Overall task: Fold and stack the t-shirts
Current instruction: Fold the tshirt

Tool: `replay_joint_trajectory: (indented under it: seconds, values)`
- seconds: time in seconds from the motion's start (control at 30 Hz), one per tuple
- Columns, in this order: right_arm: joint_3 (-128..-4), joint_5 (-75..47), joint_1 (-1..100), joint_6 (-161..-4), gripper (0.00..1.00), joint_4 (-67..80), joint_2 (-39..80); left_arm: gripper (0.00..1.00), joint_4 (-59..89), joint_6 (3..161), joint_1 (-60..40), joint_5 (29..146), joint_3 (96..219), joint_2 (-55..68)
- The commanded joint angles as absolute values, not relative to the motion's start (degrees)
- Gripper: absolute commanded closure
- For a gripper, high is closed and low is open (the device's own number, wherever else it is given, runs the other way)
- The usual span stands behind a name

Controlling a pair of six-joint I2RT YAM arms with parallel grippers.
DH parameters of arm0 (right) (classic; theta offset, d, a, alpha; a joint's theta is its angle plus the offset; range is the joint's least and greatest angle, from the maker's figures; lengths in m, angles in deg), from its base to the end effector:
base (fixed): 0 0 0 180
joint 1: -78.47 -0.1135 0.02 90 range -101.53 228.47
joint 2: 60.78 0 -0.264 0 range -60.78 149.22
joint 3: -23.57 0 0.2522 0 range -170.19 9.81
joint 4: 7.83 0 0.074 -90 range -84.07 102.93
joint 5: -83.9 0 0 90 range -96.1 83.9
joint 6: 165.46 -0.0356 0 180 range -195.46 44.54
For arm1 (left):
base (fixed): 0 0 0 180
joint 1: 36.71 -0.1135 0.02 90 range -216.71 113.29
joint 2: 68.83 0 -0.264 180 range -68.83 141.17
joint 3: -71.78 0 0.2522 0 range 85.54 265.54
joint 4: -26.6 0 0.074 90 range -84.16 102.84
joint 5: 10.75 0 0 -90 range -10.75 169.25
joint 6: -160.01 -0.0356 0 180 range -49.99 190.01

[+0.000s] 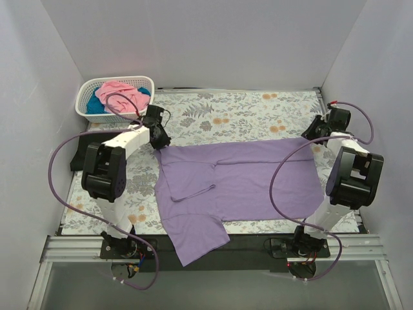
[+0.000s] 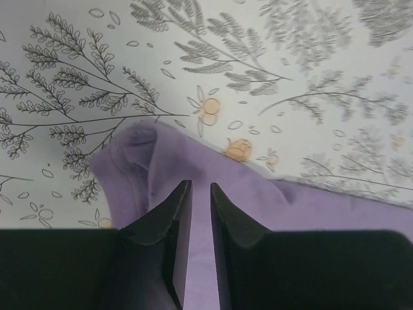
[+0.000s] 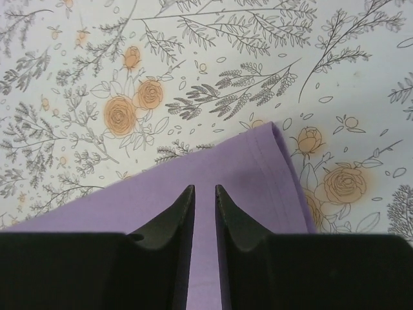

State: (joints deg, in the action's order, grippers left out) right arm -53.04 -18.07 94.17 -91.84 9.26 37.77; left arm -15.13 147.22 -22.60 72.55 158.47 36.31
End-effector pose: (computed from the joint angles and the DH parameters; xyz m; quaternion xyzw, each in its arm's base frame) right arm 0.3656 -0.0951 0.2118 0.2049 0.8752 0.0967 0.4274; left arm 0.3720 -0.0892 0.1936 -0.5176 0.8142 -0.1442 0.2199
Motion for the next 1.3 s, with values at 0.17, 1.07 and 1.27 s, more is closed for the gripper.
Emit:
replay_joint_trajectory:
  seconds: [0.17,1.07,1.27]
  values:
    - [-55.93,-19.19,94.28,-92.51,0.76,4.89,46.36,0.86,-15.9,148.94,-24.4,68.45,160.52,42.87]
    - [-73.98,-19.3,93.94,-91.28,0.74,13.47,49.16,0.5,-19.42,141.65,-26.26,68.53,188.21,47.41]
    - [-60.2,-12.62,88.76,-91.63,0.74,19.0,32.79,0.44,-22.66,141.81,-23.44,68.97,176.3,32.97]
